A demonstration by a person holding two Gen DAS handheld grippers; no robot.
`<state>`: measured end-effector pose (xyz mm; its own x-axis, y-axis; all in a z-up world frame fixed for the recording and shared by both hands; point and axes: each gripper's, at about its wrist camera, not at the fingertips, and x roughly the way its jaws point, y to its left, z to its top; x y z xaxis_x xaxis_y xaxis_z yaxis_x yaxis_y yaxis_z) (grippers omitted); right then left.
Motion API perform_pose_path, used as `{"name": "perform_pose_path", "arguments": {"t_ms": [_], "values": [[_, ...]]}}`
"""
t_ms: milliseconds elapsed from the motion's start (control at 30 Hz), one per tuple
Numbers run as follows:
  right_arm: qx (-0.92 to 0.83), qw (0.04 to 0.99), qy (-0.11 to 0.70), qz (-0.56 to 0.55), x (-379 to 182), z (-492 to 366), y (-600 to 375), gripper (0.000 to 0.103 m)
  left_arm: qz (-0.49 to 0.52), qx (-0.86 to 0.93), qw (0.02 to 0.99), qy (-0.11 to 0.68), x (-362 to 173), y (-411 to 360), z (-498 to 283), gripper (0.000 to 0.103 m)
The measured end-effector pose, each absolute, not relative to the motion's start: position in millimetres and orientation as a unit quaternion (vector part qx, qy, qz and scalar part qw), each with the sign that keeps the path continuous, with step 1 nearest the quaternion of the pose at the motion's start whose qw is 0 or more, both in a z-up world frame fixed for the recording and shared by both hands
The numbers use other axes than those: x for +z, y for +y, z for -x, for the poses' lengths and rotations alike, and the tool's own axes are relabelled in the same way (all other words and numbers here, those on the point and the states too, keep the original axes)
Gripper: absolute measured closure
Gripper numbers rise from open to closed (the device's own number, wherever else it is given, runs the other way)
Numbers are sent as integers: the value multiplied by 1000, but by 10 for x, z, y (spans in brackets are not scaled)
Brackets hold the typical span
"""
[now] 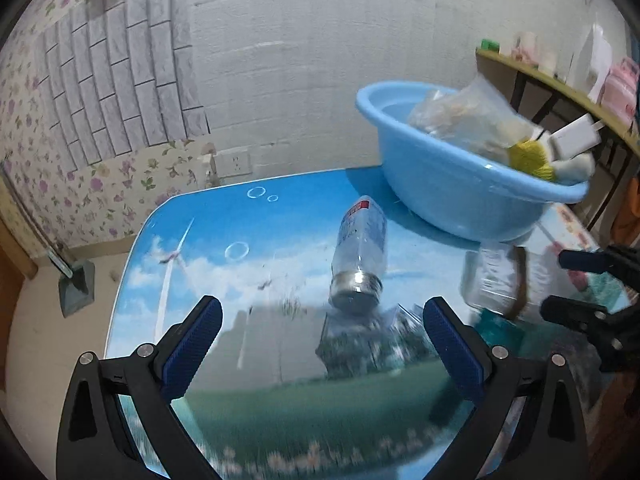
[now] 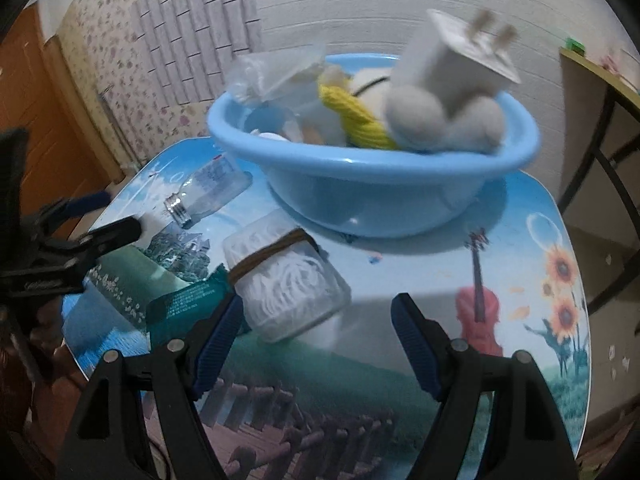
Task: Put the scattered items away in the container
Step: 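Grasp the glass bottle with left tool while right grasps the banded clear box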
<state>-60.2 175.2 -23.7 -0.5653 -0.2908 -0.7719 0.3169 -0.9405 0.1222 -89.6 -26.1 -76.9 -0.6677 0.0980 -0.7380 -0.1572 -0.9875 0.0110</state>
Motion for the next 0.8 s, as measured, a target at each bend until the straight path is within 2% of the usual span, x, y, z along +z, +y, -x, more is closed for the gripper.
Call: {"name": "perform_pose_path", "arguments": {"t_ms": [233,300,333,367,400,433,800], "values": [[-877,198,36,-435,-303,790,1594,26,427,898,98,53,-844,-139,1267,2],[-875,205,48,-435,-331,808,1529,26,431,894,108,55,-857,-95,1325,7],[-876,207,49,-434,-335,811,1513,26,429,894,113,55,-857,-83,1335,28],[-875,206,49,-435,-344,820,1510,30,433,892,116,55,-869,-68,1347,57],[-872,211,42,-439,-353,830,1524,39,445,886,122,49,-900,-58,1371,67],[-867,225,24,-443,-352,831,1556,44,449,884,124,38,-914,-68,1377,67],[-882,184,-7,-433,-268,381,2010,46,438,888,136,31,-709,-57,900,67]]}}
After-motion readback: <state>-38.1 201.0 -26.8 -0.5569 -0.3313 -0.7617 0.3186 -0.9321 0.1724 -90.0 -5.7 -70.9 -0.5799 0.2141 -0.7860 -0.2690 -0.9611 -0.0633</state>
